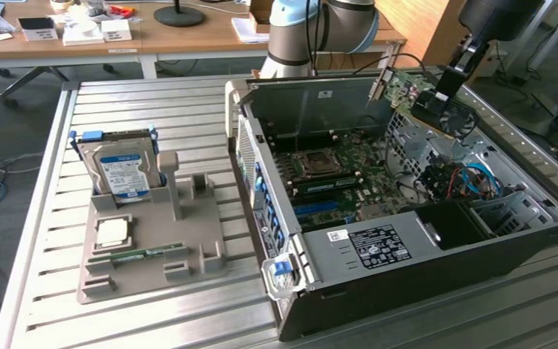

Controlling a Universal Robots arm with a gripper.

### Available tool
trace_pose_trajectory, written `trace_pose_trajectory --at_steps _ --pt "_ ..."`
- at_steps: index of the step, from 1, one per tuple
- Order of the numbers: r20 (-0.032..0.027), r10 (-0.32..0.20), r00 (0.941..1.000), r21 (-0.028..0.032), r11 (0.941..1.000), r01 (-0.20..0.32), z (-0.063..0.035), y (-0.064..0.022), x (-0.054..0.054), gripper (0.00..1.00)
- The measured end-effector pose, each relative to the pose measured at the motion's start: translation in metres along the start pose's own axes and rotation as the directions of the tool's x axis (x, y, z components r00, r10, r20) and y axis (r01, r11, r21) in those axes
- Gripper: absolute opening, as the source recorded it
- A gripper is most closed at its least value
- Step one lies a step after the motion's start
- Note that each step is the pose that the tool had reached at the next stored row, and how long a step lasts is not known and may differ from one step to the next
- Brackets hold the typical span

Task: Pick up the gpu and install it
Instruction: 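Insert the gpu into the slot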

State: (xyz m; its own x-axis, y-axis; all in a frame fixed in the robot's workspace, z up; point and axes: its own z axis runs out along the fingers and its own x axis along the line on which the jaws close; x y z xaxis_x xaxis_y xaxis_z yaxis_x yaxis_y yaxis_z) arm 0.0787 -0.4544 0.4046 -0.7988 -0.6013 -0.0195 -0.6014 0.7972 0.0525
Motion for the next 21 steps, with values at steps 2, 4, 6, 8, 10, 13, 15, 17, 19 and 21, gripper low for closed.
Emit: trace_pose_trajectory --at_steps 2,4,6,8,10,13,15,17,19,21 --pt "0.0000 0.000 1.0000 0.0000 1.0000 0.000 0.0000 0.0000 0.0000 0.27" --pt "0.0000 0.000 1.0000 -0.0001 1.0000 0.000 0.0000 0.0000 0.0000 0.27" --pt "0.0000 0.000 1.0000 -0.0001 1.0000 0.000 0.0000 0.0000 0.0000 0.27" --pt "0.0000 -0.001 1.0000 -0.0001 1.0000 0.001 0.0000 0.0000 0.0000 0.27" --pt "-0.0003 -0.007 1.0000 -0.0002 1.0000 0.007 0.0000 0.0000 0.0000 0.27" --pt "-0.0014 -0.027 0.9996 -0.0006 0.9996 0.027 0.0001 0.0000 0.0000 0.27" --pt "-0.0025 -0.048 0.9989 -0.0011 0.9989 0.048 0.0001 0.0000 0.0000 0.27" --pt "-0.0038 -0.075 0.9972 -0.0017 0.9972 0.075 0.0003 0.0000 0.0000 0.27" --pt "-0.0054 -0.104 0.9946 -0.0024 0.9946 0.104 0.0003 0.0000 0.0000 0.27" --pt "-0.0066 -0.129 0.9917 -0.0030 0.9917 0.129 0.0003 0.0000 0.0001 0.27"
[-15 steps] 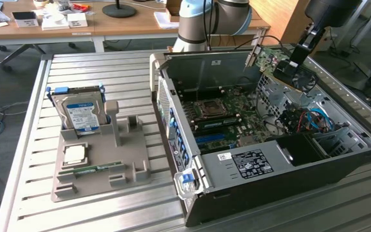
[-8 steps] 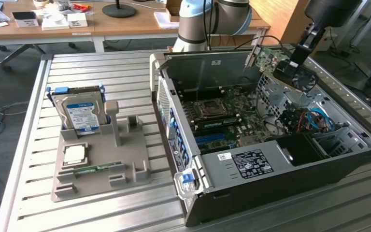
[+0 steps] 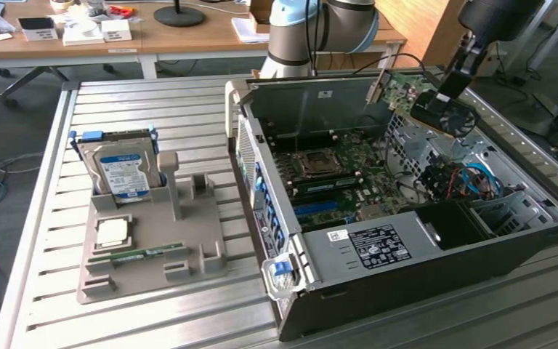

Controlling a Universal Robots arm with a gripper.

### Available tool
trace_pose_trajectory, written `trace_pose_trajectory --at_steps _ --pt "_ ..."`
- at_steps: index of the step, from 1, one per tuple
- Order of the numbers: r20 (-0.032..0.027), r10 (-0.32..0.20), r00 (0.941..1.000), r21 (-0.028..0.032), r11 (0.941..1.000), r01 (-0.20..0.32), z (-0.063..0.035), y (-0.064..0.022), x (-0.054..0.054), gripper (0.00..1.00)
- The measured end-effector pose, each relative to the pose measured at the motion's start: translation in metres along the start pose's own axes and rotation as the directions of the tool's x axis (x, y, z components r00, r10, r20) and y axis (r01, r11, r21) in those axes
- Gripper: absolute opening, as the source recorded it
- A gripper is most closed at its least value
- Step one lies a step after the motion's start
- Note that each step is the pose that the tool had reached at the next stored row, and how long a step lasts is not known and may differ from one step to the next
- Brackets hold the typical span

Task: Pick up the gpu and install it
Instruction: 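Insert the gpu into the slot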

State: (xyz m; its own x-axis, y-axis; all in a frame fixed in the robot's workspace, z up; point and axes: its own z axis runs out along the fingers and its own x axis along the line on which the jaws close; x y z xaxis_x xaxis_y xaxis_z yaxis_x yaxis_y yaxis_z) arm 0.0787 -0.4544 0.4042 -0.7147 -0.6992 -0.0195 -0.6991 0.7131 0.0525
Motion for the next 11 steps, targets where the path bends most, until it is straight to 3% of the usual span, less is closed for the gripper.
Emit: trace_pose_trajectory --at_steps 11 --pt "-0.0059 -0.090 0.9959 -0.0008 0.9960 0.090 0.0001 0.0002 0.0002 0.27"
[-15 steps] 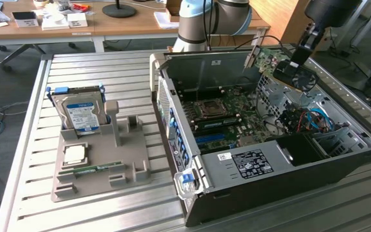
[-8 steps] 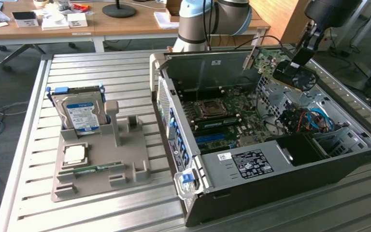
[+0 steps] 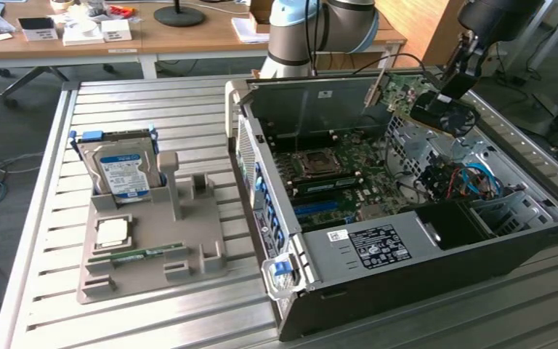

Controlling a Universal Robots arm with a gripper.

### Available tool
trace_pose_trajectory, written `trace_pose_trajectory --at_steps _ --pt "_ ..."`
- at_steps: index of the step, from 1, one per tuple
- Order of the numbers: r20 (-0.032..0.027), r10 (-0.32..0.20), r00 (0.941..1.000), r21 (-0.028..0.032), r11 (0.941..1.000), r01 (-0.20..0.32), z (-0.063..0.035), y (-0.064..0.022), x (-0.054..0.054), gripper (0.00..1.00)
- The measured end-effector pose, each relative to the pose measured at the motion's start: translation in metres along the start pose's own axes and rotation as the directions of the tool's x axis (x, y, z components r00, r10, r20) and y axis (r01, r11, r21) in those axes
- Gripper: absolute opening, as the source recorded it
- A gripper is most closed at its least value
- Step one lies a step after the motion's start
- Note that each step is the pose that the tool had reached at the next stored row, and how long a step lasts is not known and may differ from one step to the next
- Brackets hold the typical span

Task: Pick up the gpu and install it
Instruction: 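Insert the gpu into the slot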

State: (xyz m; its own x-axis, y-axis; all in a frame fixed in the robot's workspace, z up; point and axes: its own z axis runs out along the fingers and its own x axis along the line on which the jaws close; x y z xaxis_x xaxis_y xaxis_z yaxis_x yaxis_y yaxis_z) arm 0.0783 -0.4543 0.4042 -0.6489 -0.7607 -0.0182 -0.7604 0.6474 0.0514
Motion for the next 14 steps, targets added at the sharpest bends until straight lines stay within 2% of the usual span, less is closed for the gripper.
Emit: trace_pose_trajectory --at_steps 8,14 --pt "-0.0027 -0.048 0.9988 -0.0007 0.9988 0.048 0.0000 0.0001 0.0001 0.27" --pt "-0.0028 -0.049 0.9988 -0.0007 0.9988 0.049 0.0000 0.0001 0.0001 0.27"
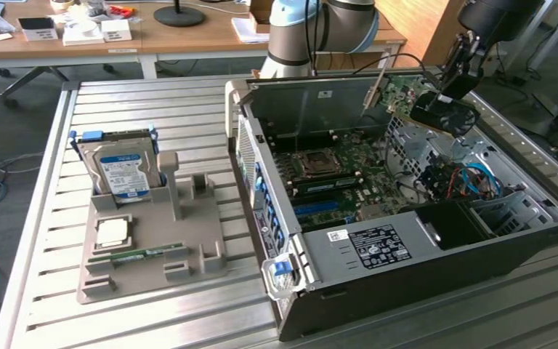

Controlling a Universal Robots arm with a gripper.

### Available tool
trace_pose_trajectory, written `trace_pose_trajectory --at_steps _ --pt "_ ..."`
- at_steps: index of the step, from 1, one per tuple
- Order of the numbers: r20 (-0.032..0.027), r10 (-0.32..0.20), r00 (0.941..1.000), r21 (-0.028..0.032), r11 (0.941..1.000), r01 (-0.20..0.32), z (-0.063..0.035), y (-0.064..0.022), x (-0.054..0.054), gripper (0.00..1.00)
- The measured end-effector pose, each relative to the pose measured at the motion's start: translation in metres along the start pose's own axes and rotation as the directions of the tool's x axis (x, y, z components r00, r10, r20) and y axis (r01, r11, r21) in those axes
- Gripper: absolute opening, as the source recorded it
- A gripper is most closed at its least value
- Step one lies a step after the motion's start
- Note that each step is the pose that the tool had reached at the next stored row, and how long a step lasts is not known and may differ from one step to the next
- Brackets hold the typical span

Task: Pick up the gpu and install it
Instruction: 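Insert the gpu into the slot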

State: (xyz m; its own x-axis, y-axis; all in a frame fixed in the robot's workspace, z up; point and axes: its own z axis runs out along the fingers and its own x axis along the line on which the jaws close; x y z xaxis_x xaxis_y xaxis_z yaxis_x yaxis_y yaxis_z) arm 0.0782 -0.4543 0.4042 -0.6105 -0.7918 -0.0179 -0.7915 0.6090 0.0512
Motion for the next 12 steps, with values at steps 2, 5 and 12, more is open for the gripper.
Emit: trace_pose_trajectory --at_steps 2,5,12 --pt "0.0000 0.000 1.0000 0.0000 1.0000 0.000 0.0000 0.0000 0.0000 0.27" --pt "-0.0003 -0.006 1.0000 -0.0001 1.0000 0.006 0.0000 0.0000 0.0000 0.27" --pt "-0.0032 -0.064 0.9979 -0.0012 0.9979 0.064 0.0001 0.0000 0.0000 0.27"
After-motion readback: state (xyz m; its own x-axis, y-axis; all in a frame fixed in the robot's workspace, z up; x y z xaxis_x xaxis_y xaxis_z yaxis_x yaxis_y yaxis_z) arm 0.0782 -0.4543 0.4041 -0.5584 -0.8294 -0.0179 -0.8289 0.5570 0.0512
